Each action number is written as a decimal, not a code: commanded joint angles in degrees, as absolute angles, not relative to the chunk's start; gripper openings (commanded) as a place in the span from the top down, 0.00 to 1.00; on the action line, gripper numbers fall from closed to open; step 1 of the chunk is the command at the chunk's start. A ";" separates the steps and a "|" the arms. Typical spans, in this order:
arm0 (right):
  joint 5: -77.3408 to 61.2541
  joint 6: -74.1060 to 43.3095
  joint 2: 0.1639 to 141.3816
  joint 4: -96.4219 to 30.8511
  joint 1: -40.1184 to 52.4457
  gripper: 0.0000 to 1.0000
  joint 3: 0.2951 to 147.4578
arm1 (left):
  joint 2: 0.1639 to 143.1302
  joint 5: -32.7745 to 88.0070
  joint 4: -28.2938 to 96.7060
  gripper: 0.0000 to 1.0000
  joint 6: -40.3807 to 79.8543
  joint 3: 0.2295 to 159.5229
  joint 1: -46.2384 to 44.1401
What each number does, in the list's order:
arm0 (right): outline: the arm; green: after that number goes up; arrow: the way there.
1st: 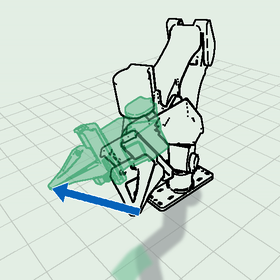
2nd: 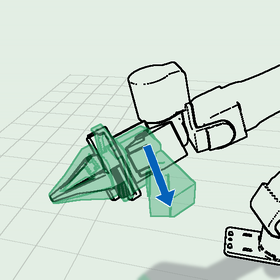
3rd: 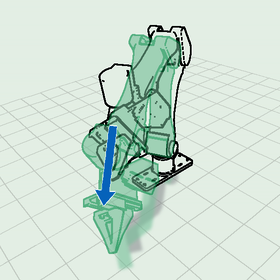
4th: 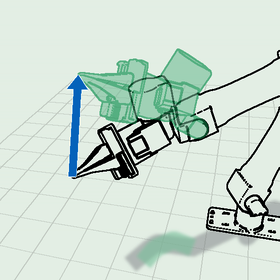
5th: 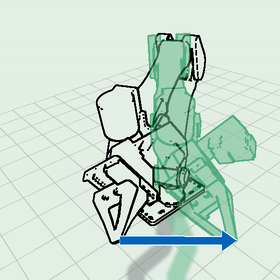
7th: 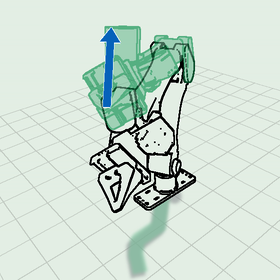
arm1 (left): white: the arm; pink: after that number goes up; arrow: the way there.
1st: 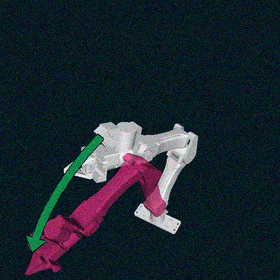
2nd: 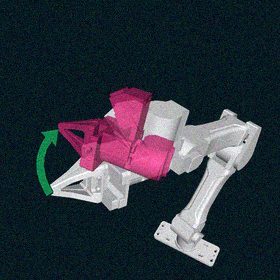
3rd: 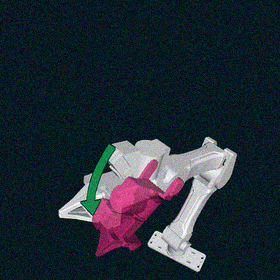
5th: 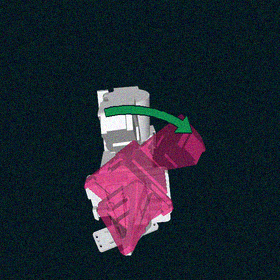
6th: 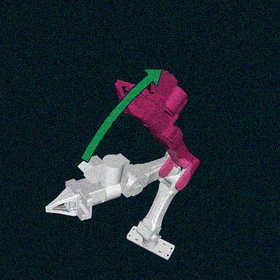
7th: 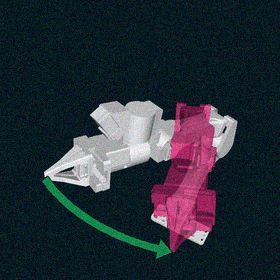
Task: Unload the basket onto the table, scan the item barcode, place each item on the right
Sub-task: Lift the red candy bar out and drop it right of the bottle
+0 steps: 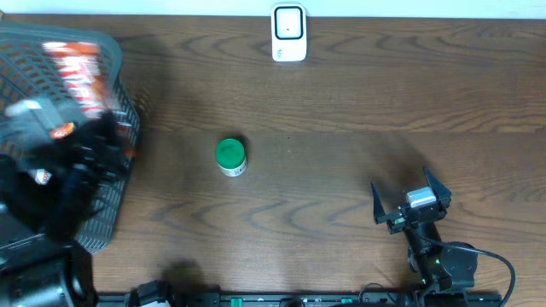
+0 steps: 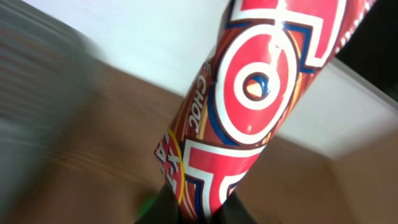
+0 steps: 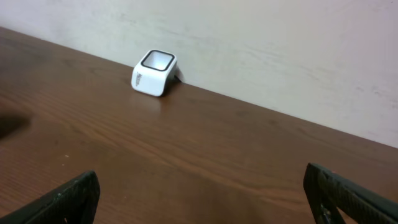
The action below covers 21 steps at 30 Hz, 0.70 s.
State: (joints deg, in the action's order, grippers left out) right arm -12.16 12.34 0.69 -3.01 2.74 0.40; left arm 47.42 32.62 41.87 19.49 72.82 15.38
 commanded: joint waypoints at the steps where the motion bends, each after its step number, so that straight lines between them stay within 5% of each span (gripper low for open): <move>1: -12.29 11.62 0.32 -3.20 2.24 0.01 0.30 | 51.13 41.12 39.88 0.90 23.73 65.49 1.72; 10: -12.32 11.62 0.32 -3.20 2.24 0.01 0.30 | 73.36 37.26 18.22 0.86 26.70 55.46 -28.45; 21: -12.32 11.62 0.32 -3.20 2.24 0.01 0.32 | 103.26 43.86 8.97 0.86 39.62 55.46 -32.34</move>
